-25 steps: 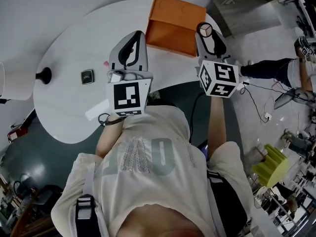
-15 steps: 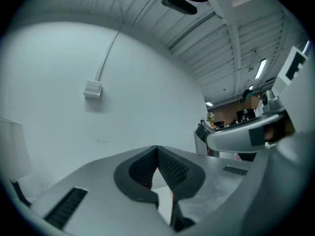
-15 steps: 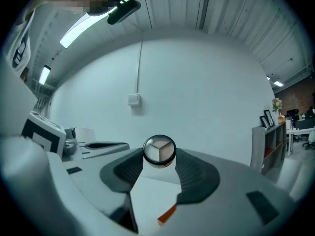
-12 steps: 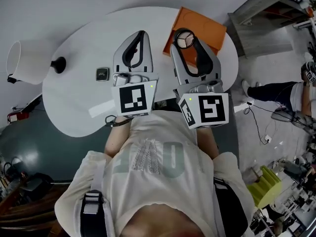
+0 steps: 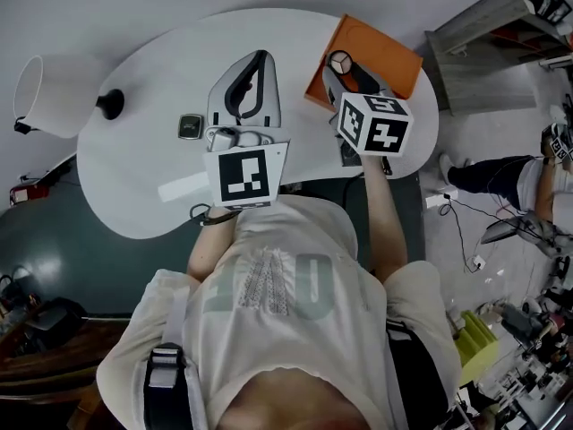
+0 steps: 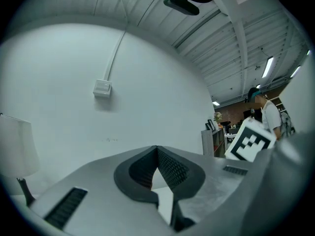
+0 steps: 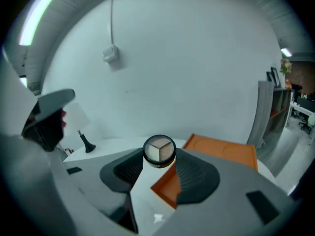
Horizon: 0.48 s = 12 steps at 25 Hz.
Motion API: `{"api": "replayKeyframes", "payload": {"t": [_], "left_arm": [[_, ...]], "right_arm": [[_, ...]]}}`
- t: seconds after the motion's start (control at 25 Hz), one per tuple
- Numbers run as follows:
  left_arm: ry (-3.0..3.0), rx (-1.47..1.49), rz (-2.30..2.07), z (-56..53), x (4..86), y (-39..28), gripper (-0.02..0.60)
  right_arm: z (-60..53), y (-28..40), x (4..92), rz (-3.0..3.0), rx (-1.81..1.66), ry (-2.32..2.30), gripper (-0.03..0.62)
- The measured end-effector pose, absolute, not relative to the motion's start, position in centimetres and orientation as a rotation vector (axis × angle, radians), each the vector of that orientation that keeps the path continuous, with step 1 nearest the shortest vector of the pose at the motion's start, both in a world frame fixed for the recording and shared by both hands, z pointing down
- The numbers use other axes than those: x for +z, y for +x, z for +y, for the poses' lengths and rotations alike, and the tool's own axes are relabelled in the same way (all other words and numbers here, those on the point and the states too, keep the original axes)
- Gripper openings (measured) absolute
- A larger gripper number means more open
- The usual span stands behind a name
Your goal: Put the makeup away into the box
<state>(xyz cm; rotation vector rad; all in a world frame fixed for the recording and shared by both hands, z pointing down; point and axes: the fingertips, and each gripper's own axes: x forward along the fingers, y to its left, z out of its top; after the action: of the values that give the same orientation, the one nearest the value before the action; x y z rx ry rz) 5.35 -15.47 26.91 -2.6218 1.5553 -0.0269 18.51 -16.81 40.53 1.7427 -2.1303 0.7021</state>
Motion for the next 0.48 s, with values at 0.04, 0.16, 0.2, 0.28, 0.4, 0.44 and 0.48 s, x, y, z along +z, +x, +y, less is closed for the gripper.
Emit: {"api": "replayKeyframes", "payload": {"t": [0.04, 0.16, 0.2, 0.28, 0.4, 0.44, 0.48], "left_arm": [[-2.618, -0.029, 1.559, -15.6, 27.0, 5.2, 0.006], [-2.610, -0.108, 1.580, -15.8, 27.9, 4.4, 0.006], [-2.603, -0.124, 1.592, -15.9, 28.1, 4.1, 0.006], [-2.588, -0.139, 1.622, -16.0, 28.4, 3.3, 0.006], [-2.563, -0.184, 1.663, -16.4, 29.2, 2.1, 0.006], [-2.555, -0.204, 1.674, -16.4, 29.6, 1.7, 0.006], [-2.549, -0.221, 1.683, -16.4, 29.8, 1.3, 0.006]], "right_arm": [[-17.2, 18.8, 42.8, -2.073, 0.777, 1.697, 0.213], [-18.0, 20.0, 48.4, -1.907, 0.882, 1.608, 0.213], [-18.2, 20.3, 50.0, -1.858, 0.892, 1.578, 0.213], [-18.7, 20.7, 53.0, -1.778, 0.906, 1.509, 0.213], [-19.6, 21.2, 56.2, -1.717, 0.918, 1.456, 0.212], [-20.0, 21.2, 57.0, -1.706, 0.925, 1.449, 0.213], [-20.3, 21.2, 57.6, -1.697, 0.931, 1.445, 0.212]]}}
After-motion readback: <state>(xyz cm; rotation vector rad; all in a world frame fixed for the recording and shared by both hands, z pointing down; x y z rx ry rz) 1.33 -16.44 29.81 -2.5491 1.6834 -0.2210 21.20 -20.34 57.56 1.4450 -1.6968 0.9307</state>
